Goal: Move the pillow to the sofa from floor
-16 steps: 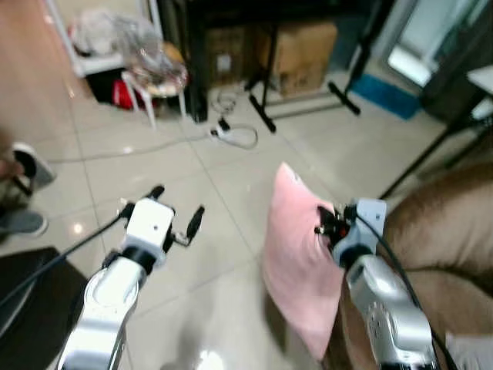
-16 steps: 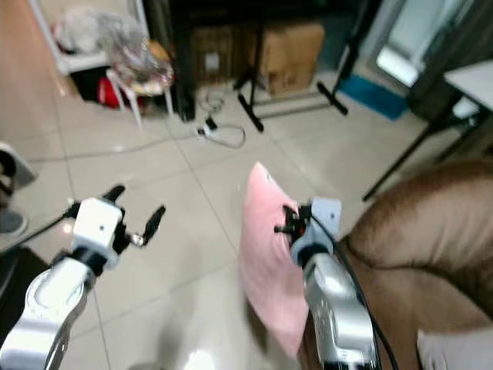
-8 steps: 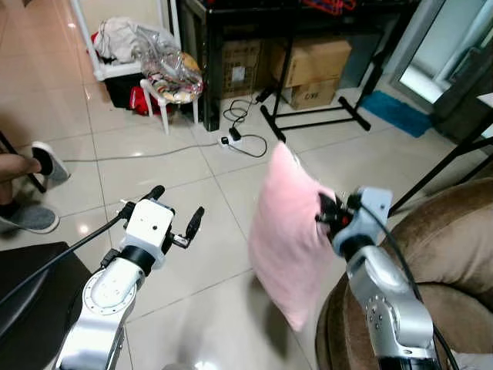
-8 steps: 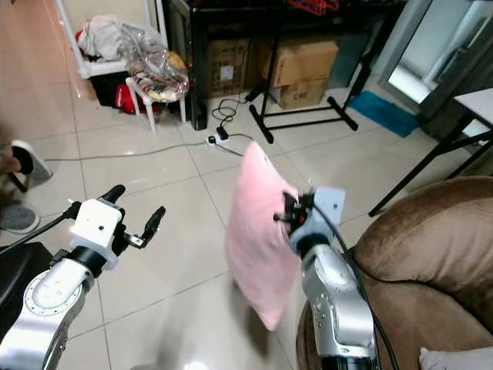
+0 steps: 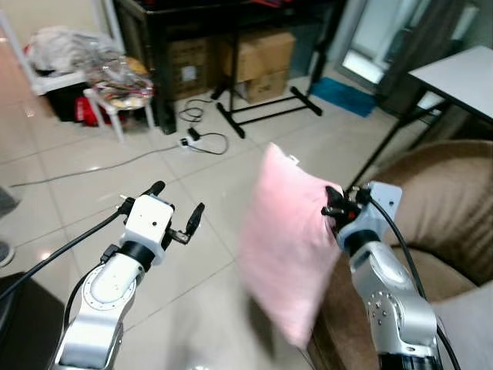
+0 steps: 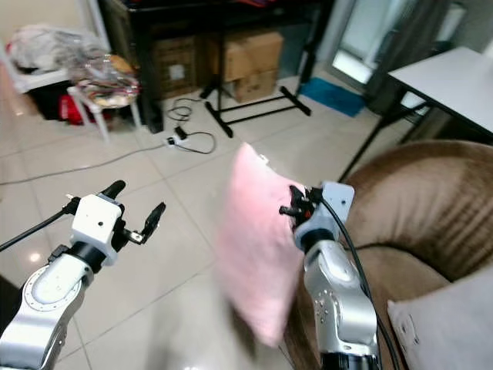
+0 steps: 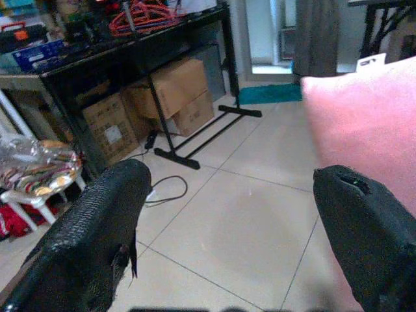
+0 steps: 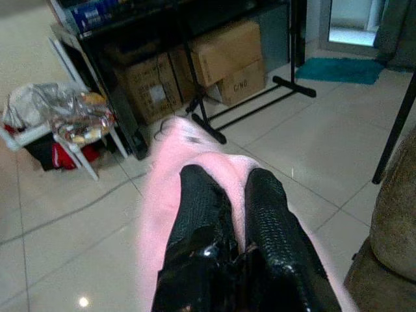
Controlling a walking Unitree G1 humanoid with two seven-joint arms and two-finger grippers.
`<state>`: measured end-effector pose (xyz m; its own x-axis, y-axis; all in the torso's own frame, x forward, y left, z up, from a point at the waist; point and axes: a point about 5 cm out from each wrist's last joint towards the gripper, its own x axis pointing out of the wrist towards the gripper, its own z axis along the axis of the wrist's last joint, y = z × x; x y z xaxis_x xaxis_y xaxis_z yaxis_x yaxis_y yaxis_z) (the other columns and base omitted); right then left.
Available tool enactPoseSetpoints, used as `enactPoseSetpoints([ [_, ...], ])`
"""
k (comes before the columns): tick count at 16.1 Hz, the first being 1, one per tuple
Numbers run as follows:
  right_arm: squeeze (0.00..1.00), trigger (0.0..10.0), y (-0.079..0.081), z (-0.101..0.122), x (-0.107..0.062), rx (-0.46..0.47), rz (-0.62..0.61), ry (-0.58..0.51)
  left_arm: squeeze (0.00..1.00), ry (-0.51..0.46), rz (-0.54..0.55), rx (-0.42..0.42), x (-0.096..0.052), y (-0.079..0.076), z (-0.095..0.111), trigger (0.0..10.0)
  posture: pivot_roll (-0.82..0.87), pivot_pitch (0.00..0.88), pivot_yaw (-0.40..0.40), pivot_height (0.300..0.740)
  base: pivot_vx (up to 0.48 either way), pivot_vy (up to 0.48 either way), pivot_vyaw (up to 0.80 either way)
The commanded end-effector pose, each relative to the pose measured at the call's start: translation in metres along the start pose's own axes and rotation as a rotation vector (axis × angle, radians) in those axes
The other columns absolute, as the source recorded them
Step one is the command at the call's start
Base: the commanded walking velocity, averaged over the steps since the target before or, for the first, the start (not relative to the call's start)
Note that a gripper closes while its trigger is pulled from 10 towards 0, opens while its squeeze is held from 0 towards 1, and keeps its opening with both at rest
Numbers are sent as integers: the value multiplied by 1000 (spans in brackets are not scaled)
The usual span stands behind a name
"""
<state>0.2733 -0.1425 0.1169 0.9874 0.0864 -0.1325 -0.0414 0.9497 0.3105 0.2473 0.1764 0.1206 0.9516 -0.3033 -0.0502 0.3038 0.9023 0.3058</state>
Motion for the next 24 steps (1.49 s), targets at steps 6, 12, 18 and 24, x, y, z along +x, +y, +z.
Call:
enactPoseSetpoints([
  [6, 0, 10000, -2, 14, -1, 16, -28, -56, 0, 8, -11, -20, -2, 1, -1, 10000, 42, 0, -62, 740, 0, 0, -800],
  [12, 0, 10000, -6, 9, 0, 61, -76, -44, 0, 3, -29, -29, 1, 0, 1, 10000, 44, 0, -59, 740, 0, 146, -800],
  [18, 0, 10000, 2, 3, 2, 65, -42, -20, 0, 1, -39, -33, 3, 1, 2, 10000, 55, 0, -57, 740, 0, 199, -635],
  [24, 0, 10000, 9, 1, 5, 44, -8, -4, 0, -14, -55, -44, 2, 1, 4, 10000, 61, 0, -58, 740, 94, 0, 0],
])
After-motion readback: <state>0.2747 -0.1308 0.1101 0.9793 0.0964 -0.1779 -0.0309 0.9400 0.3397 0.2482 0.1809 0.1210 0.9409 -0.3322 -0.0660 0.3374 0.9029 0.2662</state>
